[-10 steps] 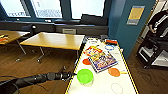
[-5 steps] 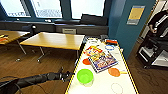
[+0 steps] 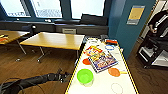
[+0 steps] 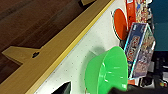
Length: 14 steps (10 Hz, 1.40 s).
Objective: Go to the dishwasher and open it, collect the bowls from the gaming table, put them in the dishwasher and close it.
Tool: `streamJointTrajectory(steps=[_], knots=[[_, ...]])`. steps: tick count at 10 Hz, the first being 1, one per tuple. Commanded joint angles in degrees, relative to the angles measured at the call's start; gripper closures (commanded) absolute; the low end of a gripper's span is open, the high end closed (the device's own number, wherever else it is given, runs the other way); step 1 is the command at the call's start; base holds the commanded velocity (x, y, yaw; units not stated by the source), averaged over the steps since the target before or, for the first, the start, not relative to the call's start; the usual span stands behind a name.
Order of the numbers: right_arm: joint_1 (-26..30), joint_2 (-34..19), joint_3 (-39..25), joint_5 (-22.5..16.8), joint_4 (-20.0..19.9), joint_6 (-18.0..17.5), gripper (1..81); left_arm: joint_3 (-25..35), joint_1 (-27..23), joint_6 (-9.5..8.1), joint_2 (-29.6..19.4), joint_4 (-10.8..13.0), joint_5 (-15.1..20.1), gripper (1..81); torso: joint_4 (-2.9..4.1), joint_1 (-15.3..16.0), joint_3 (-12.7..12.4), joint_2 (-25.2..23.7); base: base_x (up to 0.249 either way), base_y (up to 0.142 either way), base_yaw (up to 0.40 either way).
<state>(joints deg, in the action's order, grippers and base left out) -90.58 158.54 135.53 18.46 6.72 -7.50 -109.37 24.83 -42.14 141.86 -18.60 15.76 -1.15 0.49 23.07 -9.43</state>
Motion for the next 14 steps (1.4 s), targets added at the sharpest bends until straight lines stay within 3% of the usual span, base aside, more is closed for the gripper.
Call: streamJointTrajectory(steps=[1, 6, 8, 9, 11, 14], knots=[[0.87, -1.01, -0.19, -3.08, 1.19, -0.06, 81.1, -5.58, -8.96, -1.01, 3.25, 3.13, 5.42, 1.0, 0.00, 0.00, 0.00, 0.00, 0.000, 0.000, 0.000], [1.22, -0.92, -0.02, -3.51, 1.19, -0.06, 81.1, -10.77, -8.96, -1.01, 10.55, 8.93, 7.97, 1.0, 0.00, 0.00, 0.00, 0.02, 0.000, 0.000, 0.000], [1.31, -0.83, 0.07, -3.78, 1.19, -0.06, 81.1, -12.78, -9.40, -1.62, 11.87, 9.29, 9.62, 1.0, 0.00, 0.00, 0.00, 0.02, 0.000, 0.000, 0.000], [1.31, -0.65, 0.25, -3.87, 1.19, -0.06, 81.1, -14.38, -9.84, -3.03, 12.40, 9.37, 11.92, 1.0, 0.00, 0.00, 0.00, 0.02, 0.000, 0.000, 0.000], [1.31, -0.30, 0.77, -3.87, 1.19, -0.06, 81.1, -16.13, -10.11, -4.34, 12.66, 9.55, 12.97, 1.0, 0.00, 0.00, 0.00, 0.02, 0.000, 0.000, 0.000], [1.31, 0.14, 1.39, -4.22, 1.19, 0.03, 81.1, -17.28, -10.72, -4.44, 13.37, 9.72, 14.56, 1.0, 0.00, 0.02, 0.00, 0.02, 0.000, 0.000, 0.000]])
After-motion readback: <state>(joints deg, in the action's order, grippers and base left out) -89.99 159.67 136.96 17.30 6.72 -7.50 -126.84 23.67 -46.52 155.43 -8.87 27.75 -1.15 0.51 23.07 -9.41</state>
